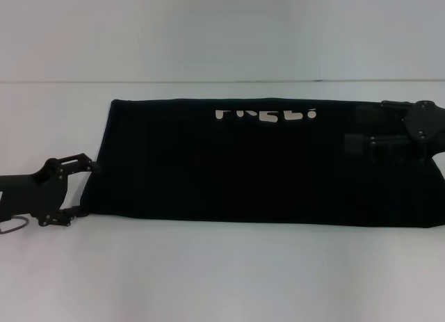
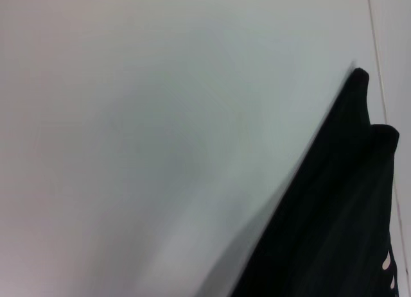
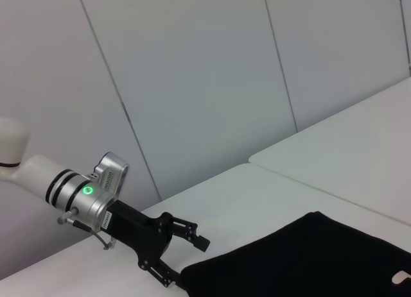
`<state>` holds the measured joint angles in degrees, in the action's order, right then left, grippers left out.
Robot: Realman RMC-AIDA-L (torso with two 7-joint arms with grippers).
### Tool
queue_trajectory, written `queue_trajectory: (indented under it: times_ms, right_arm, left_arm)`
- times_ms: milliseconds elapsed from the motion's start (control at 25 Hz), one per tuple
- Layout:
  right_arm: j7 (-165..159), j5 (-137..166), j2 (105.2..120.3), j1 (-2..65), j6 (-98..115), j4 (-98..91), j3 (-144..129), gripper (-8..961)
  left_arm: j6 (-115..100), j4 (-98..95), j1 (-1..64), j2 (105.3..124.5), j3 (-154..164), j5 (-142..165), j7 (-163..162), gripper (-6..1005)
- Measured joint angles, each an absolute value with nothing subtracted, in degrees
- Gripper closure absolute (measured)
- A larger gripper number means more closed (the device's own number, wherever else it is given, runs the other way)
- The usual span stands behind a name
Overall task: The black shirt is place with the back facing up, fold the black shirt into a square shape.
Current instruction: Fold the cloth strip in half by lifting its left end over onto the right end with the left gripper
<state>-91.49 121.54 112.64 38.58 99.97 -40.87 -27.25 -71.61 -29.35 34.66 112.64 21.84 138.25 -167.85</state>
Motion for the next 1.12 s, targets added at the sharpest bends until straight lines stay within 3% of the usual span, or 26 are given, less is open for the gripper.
queue_trajectory:
  times_ms: [1120]
  right_arm:
    - [-91.0,121.6,112.66,38.6,100.4,-40.9,-27.2,39]
  left_arm:
    - [-72.5,-27.7,36.3,112.61,22.3,138.0,-160.6,112]
